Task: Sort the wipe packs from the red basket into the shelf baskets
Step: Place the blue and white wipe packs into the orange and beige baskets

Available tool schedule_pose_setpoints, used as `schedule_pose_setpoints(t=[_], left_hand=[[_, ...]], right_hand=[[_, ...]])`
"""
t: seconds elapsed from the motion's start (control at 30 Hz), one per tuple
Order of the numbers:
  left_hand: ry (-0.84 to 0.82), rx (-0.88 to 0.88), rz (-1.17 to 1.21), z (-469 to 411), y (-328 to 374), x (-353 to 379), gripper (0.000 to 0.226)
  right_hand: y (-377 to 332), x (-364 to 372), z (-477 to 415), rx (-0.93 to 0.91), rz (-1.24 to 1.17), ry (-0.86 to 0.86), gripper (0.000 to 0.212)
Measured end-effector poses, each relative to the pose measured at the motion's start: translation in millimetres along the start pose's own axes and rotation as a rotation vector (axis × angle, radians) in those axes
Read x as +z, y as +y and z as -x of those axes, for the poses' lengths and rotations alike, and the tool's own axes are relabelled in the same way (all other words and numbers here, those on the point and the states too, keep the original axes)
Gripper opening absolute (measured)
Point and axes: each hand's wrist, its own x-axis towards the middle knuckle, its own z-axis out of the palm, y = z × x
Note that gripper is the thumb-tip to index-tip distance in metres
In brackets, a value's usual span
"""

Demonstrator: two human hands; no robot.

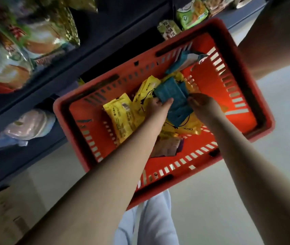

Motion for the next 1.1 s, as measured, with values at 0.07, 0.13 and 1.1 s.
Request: schedule_pose_setpoints(t=[0.07, 0.13, 1.1], left_hand=[[0.088, -0.041, 0.023, -11.2, -2.4, 12.3, 0.042], [0.15, -0.058, 0.033, -15.2, -3.8, 18.2, 0.042], [-0.101, 0.029, 0.302, 227.2, 67.9, -135.3, 0.053]], right_hand=[[8.9, 0.8, -3.5, 0.024, -0.067, -0.002, 0.033], [12.8, 1.2, -4.1, 0.07, -0.16, -0.011, 0.035], [-101.3, -89.5, 205.1, -0.072, -1.198, 0.182, 0.007]])
